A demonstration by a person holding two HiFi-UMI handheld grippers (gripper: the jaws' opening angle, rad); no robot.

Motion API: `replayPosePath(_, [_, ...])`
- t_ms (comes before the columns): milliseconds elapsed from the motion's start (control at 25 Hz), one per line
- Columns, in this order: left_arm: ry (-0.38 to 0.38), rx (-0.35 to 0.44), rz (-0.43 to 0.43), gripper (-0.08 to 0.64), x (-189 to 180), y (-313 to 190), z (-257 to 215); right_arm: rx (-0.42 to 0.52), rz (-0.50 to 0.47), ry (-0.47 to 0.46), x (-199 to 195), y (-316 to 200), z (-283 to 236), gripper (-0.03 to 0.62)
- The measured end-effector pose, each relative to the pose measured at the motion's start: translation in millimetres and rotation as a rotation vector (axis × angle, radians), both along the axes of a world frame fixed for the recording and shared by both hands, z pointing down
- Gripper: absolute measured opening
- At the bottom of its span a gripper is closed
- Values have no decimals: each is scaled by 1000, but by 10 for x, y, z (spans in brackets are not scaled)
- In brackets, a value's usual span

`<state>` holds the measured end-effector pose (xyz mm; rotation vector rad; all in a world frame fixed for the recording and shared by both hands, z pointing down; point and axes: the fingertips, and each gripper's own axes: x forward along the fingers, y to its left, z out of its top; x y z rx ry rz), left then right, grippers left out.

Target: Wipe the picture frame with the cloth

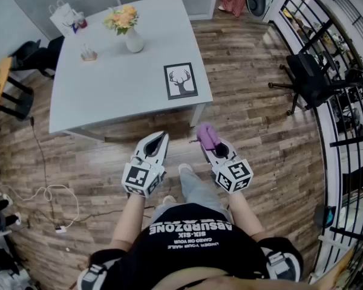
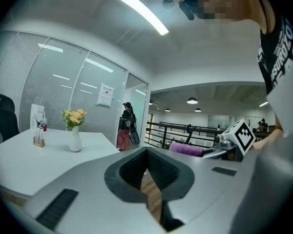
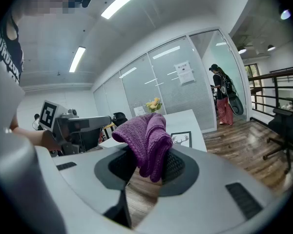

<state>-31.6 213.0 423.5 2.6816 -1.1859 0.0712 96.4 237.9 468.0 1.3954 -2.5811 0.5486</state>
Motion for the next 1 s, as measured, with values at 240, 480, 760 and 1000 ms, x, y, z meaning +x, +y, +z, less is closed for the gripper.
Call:
replayPosePath(240, [-22, -5, 23, 6, -183, 191, 31, 26, 9, -20, -287, 217, -66, 121])
replayPosePath(480, [-33, -6, 34, 6, -133, 207, 25, 35, 23, -19, -230, 235, -106, 121])
replayPosePath(760, [-70, 0, -7, 6, -91, -135, 23, 53, -13, -19, -70, -105, -135, 121])
replayPosePath(1000, [-66, 12, -81, 6, -29, -445, -52, 77, -75, 9, 163, -450, -209, 121])
